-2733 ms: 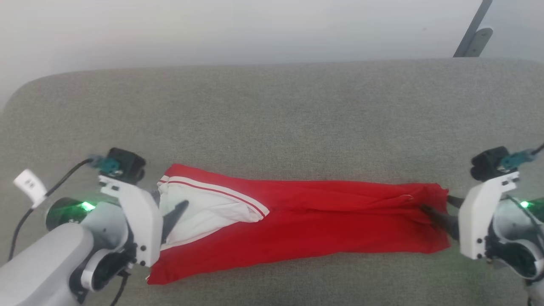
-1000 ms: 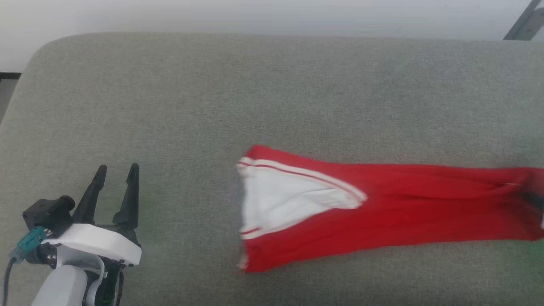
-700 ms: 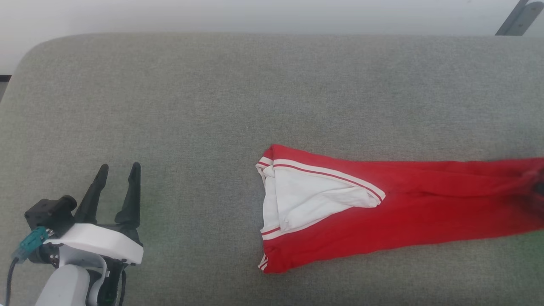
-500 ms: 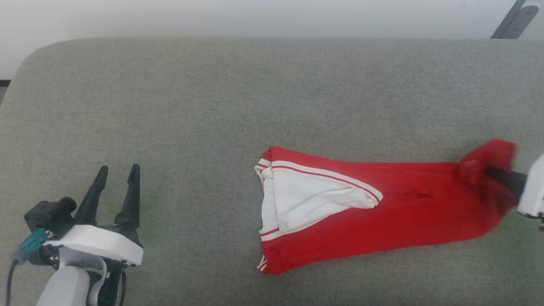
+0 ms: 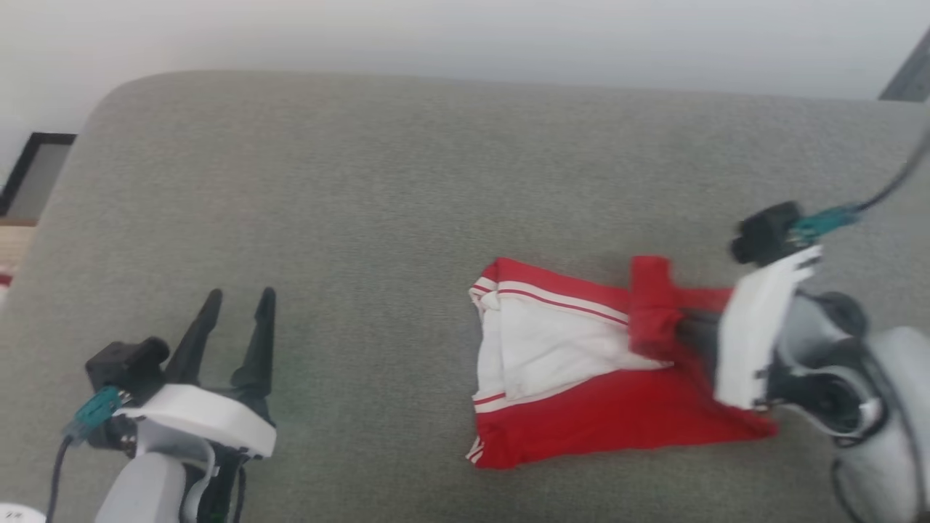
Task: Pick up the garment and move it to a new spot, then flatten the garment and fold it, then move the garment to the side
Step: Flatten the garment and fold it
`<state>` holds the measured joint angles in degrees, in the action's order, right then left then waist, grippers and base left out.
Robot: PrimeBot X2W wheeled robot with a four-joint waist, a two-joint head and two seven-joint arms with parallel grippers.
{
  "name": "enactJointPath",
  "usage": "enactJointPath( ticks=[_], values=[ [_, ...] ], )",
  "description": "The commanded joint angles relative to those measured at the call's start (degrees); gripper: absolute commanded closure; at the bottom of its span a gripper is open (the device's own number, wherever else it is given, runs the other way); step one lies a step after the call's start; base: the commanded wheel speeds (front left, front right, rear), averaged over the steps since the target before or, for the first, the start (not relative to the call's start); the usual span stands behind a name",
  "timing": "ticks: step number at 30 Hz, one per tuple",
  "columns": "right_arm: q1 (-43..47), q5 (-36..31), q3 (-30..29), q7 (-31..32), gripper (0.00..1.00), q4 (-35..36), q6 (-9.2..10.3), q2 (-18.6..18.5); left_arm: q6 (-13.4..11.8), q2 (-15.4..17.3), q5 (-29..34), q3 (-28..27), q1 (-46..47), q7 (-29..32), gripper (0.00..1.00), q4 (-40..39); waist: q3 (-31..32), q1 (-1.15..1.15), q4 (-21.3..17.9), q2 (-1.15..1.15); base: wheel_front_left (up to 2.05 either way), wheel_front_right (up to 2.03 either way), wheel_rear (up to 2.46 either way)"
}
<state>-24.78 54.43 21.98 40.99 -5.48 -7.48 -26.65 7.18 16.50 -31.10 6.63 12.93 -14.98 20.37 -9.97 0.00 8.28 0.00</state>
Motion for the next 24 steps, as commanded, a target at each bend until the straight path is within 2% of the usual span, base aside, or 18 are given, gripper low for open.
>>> enactJointPath(
  ticks=[1, 9, 17, 18, 19, 20, 21, 24],
  values=[
    [-0.8, -0.7, 0.8, -0.7, 1.0, -0.4, -0.02, 0.7, 0.3, -0.1, 0.1, 0.3, 0.8, -0.2, 0.0, 0.1, 0.3, 0.0, 1.0, 0.0, 0.0, 0.0, 0.0],
    [-5.2, -4.2, 8.6, -3.8, 1.0, -7.1, -0.02, 4.6, 0.2, -0.8, -1.1, 3.7, 2.9, -0.2, 0.0, 1.0, 0.5, 0.0, 4.3, 0.0, 0.0, 0.0, 0.0],
    [-7.9, -5.1, 15.7, -6.5, 1.0, -11.9, -0.02, 5.7, 0.3, -0.8, -2.3, 4.1, 3.3, -0.2, 0.0, 1.3, 0.6, 0.0, 5.3, 0.0, 0.0, 0.0, 0.0],
    [-8.2, -5.3, 16.6, -7.1, 0.89, -12.2, -0.02, 5.7, 0.3, -0.8, -2.4, 4.0, 3.2, -0.2, 0.0, 1.4, 0.7, 0.0, 5.2, 0.0, 0.0, 0.0, 0.0],
    [-8.6, -5.5, 17.7, -7.7, 0.55, -12.1, -0.02, 5.6, 0.2, -0.7, -2.5, 3.9, 3.1, -0.2, 0.0, 1.3, 0.8, 0.0, 5.1, 0.0, 0.0, 0.0, 0.0],
    [-8.8, -5.1, 18.2, -8.5, 0.13, -12.1, -0.02, 5.5, 0.3, -0.6, -2.6, 3.8, 2.9, -0.2, 0.0, 1.2, 0.9, 0.0, 5.0, 0.0, 0.0, 0.0, 0.0],
    [-9.1, -4.5, 18.6, -8.8, 0.0, -12.3, -0.02, 5.4, 0.3, -0.5, -2.6, 3.7, 2.6, -0.2, 0.0, 1.1, 1.0, 0.0, 4.7, 0.0, 0.0, 0.0, 0.0],
    [-10.0, -3.1, 20.3, -8.8, 0.0, -11.2, -0.02, 4.3, 0.3, 0.0, -2.8, 3.3, 1.9, -0.3, 0.0, 0.8, 1.6, 0.0, 4.0, 0.0, 0.0, 0.0, 0.0]
  ],
)
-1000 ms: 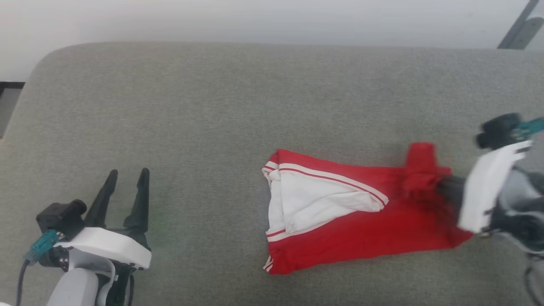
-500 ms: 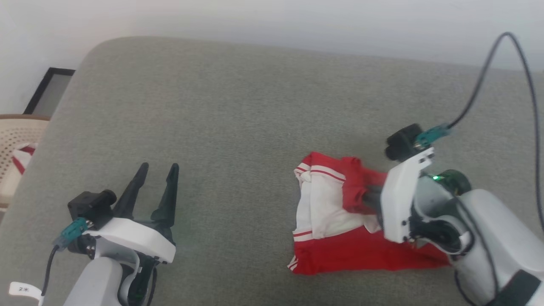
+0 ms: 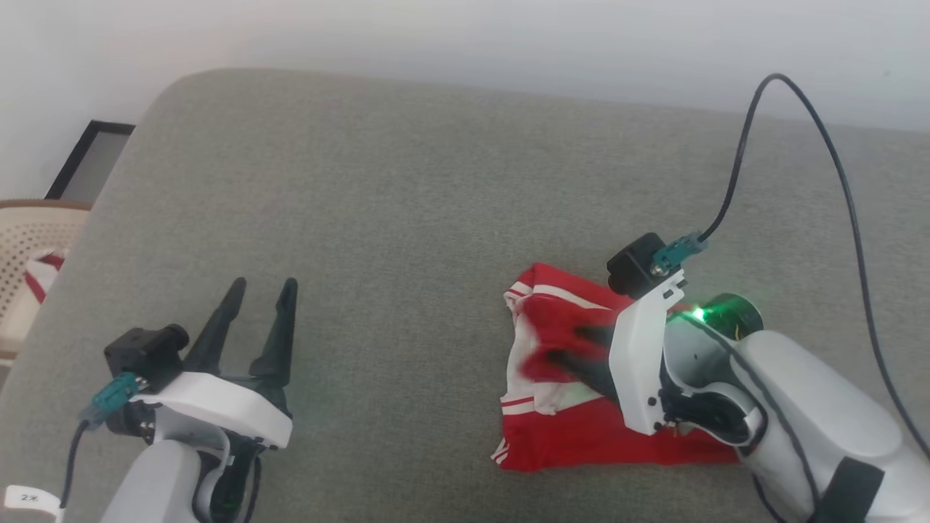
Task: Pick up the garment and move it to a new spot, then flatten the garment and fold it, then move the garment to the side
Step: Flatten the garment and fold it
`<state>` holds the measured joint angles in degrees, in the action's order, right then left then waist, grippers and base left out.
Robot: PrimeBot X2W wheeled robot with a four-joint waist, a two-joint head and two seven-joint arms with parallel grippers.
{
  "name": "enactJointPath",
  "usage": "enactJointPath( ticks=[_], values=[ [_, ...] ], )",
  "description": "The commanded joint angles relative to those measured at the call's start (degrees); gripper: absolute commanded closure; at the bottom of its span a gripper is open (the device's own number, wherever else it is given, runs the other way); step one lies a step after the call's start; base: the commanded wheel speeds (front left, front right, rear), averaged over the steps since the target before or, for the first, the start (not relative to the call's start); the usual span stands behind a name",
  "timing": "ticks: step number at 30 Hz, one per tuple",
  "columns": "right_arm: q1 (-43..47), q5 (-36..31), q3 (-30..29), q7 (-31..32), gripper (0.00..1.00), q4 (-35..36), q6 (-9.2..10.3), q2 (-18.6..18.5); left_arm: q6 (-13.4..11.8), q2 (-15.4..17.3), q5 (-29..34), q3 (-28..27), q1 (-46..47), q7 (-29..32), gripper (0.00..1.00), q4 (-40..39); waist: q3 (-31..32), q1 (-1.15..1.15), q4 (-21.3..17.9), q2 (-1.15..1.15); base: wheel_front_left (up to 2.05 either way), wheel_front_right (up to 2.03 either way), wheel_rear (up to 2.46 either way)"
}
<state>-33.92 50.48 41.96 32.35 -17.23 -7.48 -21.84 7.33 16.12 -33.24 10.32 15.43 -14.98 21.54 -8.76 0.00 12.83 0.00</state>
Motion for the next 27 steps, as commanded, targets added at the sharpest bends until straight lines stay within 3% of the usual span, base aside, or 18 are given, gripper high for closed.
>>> enactJointPath(
  ticks=[1, 4, 11, 22, 27],
  values=[
    [-0.9, 0.8, 0.4, -0.1, 0.0, 0.6, -0.02, -0.5, 0.1, 0.4, -0.6, -0.4, -0.6, -0.3, 0.0, -0.3, 0.4, 0.0, -0.6, 0.0, 0.0, 0.0, 0.0],
    [-1.4, 2.3, 1.5, -0.3, 0.0, 2.9, -0.02, -2.3, 0.1, 0.8, -0.5, -1.0, -1.3, -0.3, 0.0, -0.8, 1.0, 0.0, -1.6, 0.0, 0.0, 0.0, 0.0],
    [-0.6, 1.2, -1.8, -6.2, 0.0, 6.4, -0.02, -7.7, 0.1, 1.8, -0.4, -2.1, -2.7, -0.3, 0.0, -1.6, 2.3, 0.0, -4.6, 0.0, 0.0, 0.0, 0.0],
    [6.4, -5.1, -12.7, -24.0, 0.0, 3.9, -0.02, -11.4, 0.1, 3.6, 0.5, -3.1, -5.4, -0.3, 0.0, -2.3, 5.1, 0.0, -10.1, 0.0, 0.0, 0.0, 0.0],
    [11.0, -8.5, -17.7, -31.6, 0.0, 1.4, -0.01, -11.4, 0.1, 4.4, 0.7, -4.3, -7.0, -0.3, 0.0, -2.5, 6.4, 0.0, -12.0, 0.0, 0.0, 0.0, 0.0]
  ],
)
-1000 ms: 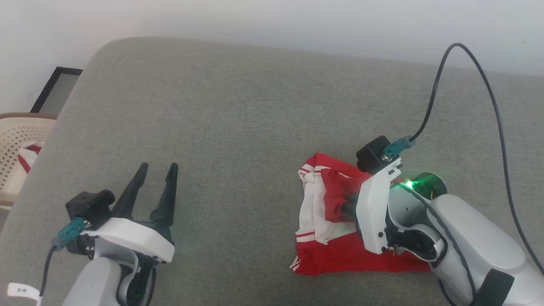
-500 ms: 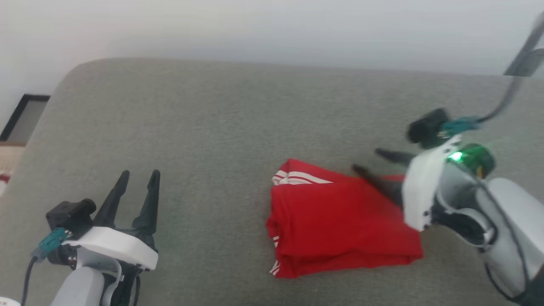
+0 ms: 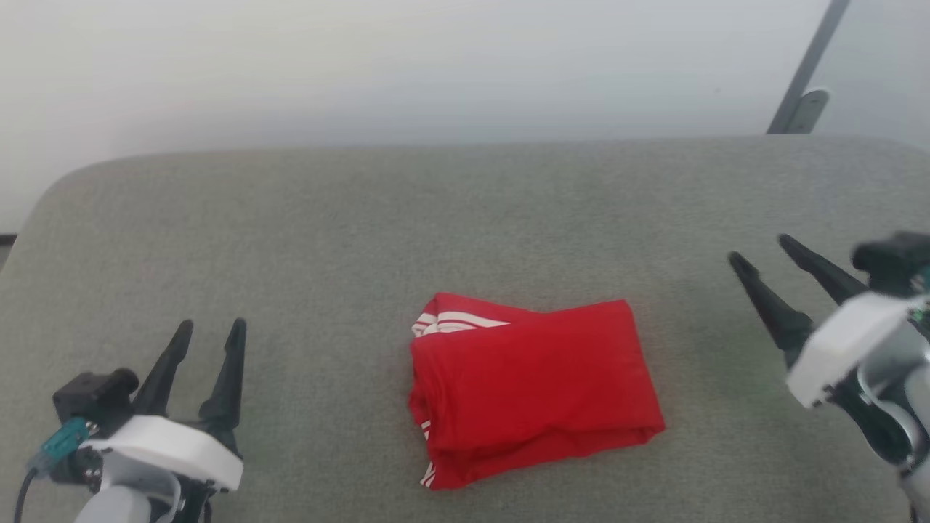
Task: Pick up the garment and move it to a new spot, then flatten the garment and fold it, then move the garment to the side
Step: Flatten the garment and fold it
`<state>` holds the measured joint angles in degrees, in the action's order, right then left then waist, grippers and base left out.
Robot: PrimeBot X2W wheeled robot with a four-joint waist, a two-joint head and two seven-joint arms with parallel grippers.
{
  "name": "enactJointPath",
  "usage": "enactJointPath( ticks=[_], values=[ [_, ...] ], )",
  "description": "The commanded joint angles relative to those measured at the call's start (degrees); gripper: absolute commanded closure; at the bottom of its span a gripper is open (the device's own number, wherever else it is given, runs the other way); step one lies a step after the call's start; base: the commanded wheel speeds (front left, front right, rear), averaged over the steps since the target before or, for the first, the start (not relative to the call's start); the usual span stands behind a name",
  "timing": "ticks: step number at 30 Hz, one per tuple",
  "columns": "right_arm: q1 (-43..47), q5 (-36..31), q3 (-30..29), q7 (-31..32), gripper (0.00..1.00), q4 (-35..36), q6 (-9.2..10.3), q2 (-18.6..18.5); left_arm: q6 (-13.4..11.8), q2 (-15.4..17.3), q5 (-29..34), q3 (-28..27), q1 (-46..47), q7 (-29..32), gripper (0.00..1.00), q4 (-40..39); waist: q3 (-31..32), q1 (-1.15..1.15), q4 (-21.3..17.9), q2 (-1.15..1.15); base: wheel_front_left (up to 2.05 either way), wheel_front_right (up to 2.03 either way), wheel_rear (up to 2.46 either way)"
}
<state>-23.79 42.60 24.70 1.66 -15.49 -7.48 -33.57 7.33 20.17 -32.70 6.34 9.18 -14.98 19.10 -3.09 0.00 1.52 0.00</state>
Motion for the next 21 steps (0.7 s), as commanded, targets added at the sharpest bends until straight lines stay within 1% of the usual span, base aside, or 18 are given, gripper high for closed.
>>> enactJointPath(
  ticks=[1, 2, 4, 10, 16, 21],
  values=[
    [1.6, -1.4, -1.4, -2.3, 0.0, -0.8, -0.02, 0.3, 0.1, 0.5, 0.3, -0.5, -1.2, -0.3, 0.0, -0.1, 1.0, 0.0, -1.0, 0.0, 0.0, 0.0, 0.0],
    [3.5, -2.5, -3.2, -4.9, 0.0, -1.7, -0.02, 0.8, 0.1, 0.5, 0.4, -0.7, -1.9, -0.3, 0.0, -0.2, 1.6, 0.0, -1.5, 0.0, 0.0, 0.0, 0.0],
    [5.4, -3.8, -4.9, -7.4, 0.0, -2.4, -0.02, 1.5, 0.1, 0.6, 0.4, -1.1, -2.7, -0.3, 0.0, -0.3, 2.2, 0.0, -1.9, 0.0, 0.0, 0.0, 0.0],
    [9.4, -7.2, -8.4, -13.1, 0.0, -4.2, -0.01, 3.4, 0.1, 0.4, 0.9, -2.6, -4.9, -0.3, 0.0, -1.1, 3.1, 0.0, -2.4, 0.0, 0.0, 0.0, 0.0],
    [12.7, -10.6, -13.0, -16.0, 0.0, -4.9, -0.01, 5.9, 0.1, 0.1, 1.6, -4.1, -6.7, -0.3, 0.0, -1.3, 3.8, 0.0, -2.3, 0.0, 0.0, 0.0, 0.0],
    [14.9, -12.4, -15.6, -16.5, 0.0, -4.2, -0.01, 7.2, 0.1, 0.0, 2.2, -5.3, -7.6, -0.3, 0.0, -1.4, 4.3, 0.0, -2.0, 0.0, 0.0, 0.0, 0.0]
  ],
)
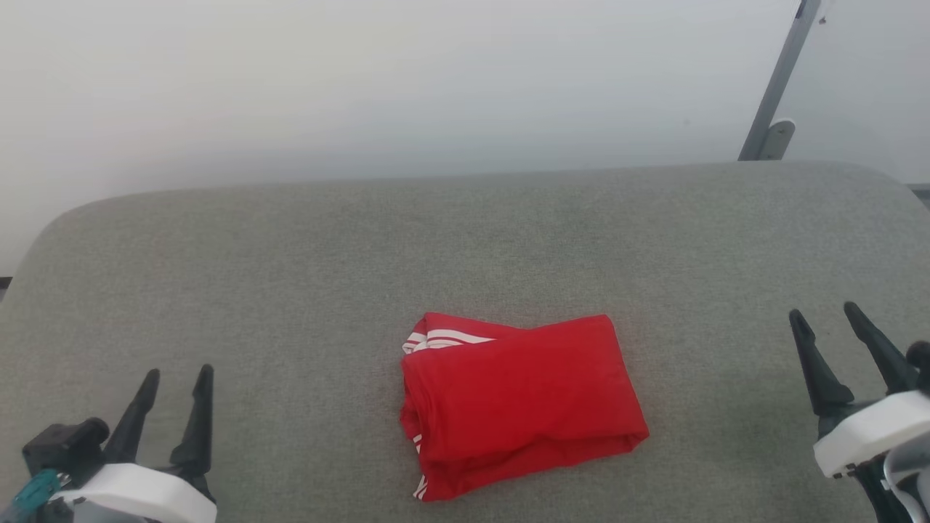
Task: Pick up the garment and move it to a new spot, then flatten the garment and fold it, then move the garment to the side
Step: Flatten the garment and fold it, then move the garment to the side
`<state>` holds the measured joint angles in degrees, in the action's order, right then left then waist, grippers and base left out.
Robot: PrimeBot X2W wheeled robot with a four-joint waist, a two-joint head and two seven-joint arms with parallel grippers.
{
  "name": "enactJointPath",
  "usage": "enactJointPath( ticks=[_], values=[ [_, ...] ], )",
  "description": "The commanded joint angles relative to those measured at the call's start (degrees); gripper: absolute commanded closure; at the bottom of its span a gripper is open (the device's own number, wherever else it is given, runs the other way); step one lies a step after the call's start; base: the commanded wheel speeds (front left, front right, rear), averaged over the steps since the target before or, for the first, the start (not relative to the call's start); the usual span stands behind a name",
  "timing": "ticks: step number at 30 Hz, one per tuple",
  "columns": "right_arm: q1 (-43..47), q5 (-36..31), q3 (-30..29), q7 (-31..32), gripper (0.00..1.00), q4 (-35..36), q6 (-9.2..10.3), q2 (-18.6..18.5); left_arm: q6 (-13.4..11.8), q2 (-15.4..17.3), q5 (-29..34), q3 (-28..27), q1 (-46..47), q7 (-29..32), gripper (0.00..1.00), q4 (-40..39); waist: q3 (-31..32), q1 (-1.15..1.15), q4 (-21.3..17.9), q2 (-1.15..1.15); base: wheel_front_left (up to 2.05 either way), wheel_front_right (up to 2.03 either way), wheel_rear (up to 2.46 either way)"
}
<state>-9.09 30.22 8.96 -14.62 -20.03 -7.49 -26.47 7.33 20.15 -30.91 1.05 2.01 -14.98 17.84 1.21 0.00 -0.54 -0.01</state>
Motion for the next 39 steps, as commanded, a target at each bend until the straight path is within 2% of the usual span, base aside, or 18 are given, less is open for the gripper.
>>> enactJointPath(
  ticks=[1, 14, 34, 39],
  values=[
    [0.7, -0.2, -0.7, -0.4, 0.0, 0.5, 0.0, 0.5, 0.1, -0.1, 0.3, -0.5, -0.6, -0.3, 0.0, -0.3, 0.1, 0.0, 0.1, 0.01, 0.0, 0.0, 0.0],
    [4.6, -3.8, -6.6, -0.7, 0.0, 4.0, 0.0, 4.0, 0.1, -0.5, 1.5, -1.8, -1.8, -0.3, 0.0, -0.7, 0.6, 0.0, 0.6, 0.01, 0.0, 0.0, 0.0],
    [5.4, -4.5, -7.1, -0.6, 0.0, 4.8, 0.0, 5.0, 0.1, 0.2, 1.1, -0.9, -1.5, -0.3, 0.0, -1.0, 0.2, 0.0, 0.9, 0.01, 0.0, 0.0, 0.0],
    [4.7, -2.5, -4.8, 1.5, 0.0, 3.5, 0.0, 5.4, 0.1, 0.2, 1.2, -0.3, -0.9, -0.3, 0.0, -1.3, -0.3, 0.0, 1.7, 0.01, 0.0, 0.0, 0.0]
  ],
)
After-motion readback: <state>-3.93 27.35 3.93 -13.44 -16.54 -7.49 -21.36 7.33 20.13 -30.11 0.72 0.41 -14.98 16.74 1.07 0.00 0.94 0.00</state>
